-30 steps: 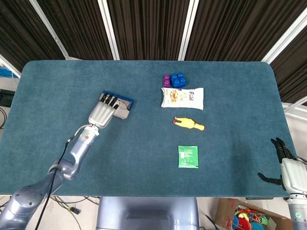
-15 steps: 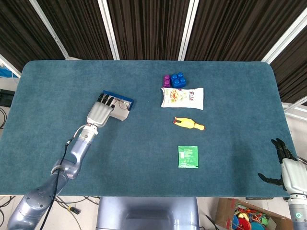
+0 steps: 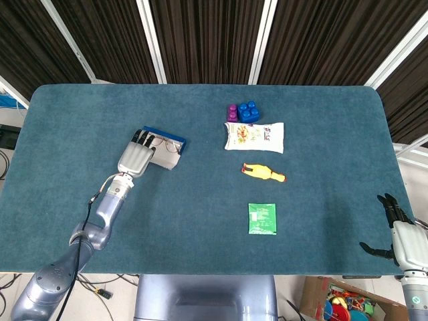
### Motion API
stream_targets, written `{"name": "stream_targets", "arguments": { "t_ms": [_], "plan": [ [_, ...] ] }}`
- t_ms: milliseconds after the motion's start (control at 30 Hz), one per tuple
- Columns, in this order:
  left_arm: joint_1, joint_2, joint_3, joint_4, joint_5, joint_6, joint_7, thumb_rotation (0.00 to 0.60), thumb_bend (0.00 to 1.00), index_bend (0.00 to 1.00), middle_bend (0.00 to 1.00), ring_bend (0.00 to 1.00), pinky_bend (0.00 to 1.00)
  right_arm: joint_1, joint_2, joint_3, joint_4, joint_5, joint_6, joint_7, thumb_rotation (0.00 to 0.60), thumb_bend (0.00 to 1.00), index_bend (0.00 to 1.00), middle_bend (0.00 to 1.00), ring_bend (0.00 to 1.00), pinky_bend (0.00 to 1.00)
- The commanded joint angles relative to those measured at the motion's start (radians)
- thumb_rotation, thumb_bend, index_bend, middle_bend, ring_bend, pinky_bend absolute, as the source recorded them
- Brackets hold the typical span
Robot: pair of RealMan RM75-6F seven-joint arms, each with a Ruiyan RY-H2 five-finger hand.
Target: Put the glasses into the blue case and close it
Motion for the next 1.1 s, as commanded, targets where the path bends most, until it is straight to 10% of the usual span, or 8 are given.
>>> {"name": "stream_targets", "arguments": {
  "t_ms": [33, 500, 1100],
  "plan": [
    [0.000, -0.001, 0.001, 0.000, 0.001, 0.002, 0.003, 0.600, 0.41, 0.56, 0.19, 0.05, 0.10, 0.000, 0.000, 0.002, -0.002, 0.006, 0.000, -0.001, 0.600, 0.18, 0.09, 0.01, 0.16, 0.29],
    [0.034, 0.039, 0.018, -0.047, 0.028, 0.097, 0.028, 0.600, 0.47, 0.59, 0.18, 0.05, 0.09, 0.000, 0.004, 0.003, -0.006, 0.012, -0.005, 0.002, 0.600, 0.19, 0.09, 0.01, 0.16, 0.29],
    [0.138, 0.357, 0.002, -0.633, -0.024, 0.163, 0.311, 0.600, 0.47, 0.59, 0.16, 0.04, 0.07, 0.001, 0.006, 0.002, -0.014, 0.014, -0.008, 0.005, 0.600, 0.20, 0.09, 0.02, 0.17, 0.29]
  ]
}}
